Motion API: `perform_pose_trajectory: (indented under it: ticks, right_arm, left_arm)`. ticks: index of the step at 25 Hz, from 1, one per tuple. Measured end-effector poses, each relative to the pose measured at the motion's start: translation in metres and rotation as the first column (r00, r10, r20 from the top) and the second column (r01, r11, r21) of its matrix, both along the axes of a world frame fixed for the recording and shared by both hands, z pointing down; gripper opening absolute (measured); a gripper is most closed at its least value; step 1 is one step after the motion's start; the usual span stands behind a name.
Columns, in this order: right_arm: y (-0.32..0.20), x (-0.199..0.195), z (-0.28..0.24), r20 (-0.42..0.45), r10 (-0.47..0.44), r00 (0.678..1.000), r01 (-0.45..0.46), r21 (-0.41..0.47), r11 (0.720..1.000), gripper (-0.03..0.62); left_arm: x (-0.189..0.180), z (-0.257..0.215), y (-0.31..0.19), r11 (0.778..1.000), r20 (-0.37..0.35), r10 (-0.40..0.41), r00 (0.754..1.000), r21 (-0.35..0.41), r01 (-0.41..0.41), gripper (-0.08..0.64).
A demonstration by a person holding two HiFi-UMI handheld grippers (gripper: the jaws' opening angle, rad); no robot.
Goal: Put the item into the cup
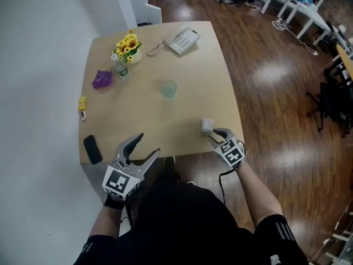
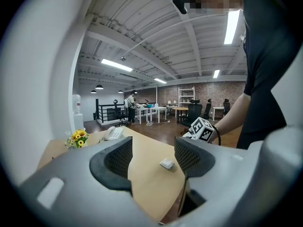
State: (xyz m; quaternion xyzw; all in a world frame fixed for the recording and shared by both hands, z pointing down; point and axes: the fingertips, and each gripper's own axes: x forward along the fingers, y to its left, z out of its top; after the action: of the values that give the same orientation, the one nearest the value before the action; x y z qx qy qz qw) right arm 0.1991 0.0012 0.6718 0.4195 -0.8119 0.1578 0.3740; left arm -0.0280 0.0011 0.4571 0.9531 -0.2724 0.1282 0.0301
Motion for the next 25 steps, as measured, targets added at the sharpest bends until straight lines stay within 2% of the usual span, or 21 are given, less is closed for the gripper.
perform_pose_trajectory:
  ticks: [4, 8, 12, 16, 18, 19, 21, 25]
  right_arm:
    - [-0.018, 0.002, 0.052, -0.092, -0.024, 0.995, 0.011, -0.139, 0.990, 0.146]
    - [-0.025, 0.000, 0.085, -0.157, -0.059, 0.986, 0.022, -0.225, 0.974, 0.146]
    - [-0.023, 0.005, 0.108, -0.273, -0.142, 0.952, 0.060, -0.289, 0.956, 0.146]
    - [-0.025, 0.009, 0.121, -0.336, -0.159, 0.928, 0.050, -0.310, 0.949, 0.138]
    - [-0.027, 0.010, 0.124, -0.362, -0.160, 0.918, 0.045, -0.305, 0.951, 0.095]
    - [-0.027, 0.011, 0.124, -0.369, -0.157, 0.916, 0.041, -0.303, 0.952, 0.050]
    - [-0.028, 0.011, 0.123, -0.360, -0.144, 0.922, 0.030, -0.303, 0.953, 0.026]
    - [-0.039, 0.010, 0.101, -0.289, -0.068, 0.955, -0.011, -0.264, 0.965, 0.021]
  left_arm:
    - [-0.009, 0.007, -0.038, 0.999, -0.002, 0.017, 1.000, -0.049, -0.017, 0.274]
    - [-0.019, 0.017, -0.073, 0.995, -0.003, 0.037, 0.999, -0.088, -0.037, 0.273]
    - [-0.024, 0.021, -0.104, 0.994, -0.008, 0.063, 0.998, -0.093, -0.063, 0.273]
    - [-0.026, 0.024, -0.124, 0.991, -0.003, 0.095, 0.995, -0.098, -0.095, 0.273]
    - [-0.025, 0.024, -0.130, 0.990, -0.005, 0.103, 0.995, -0.097, -0.102, 0.273]
    - [-0.025, 0.023, -0.132, 0.990, -0.006, 0.103, 0.995, -0.096, -0.103, 0.273]
    - [-0.024, 0.024, -0.136, 0.990, -0.006, 0.102, 0.995, -0.096, -0.102, 0.273]
    - [-0.021, 0.023, -0.140, 0.991, -0.012, 0.095, 0.995, -0.096, -0.096, 0.273]
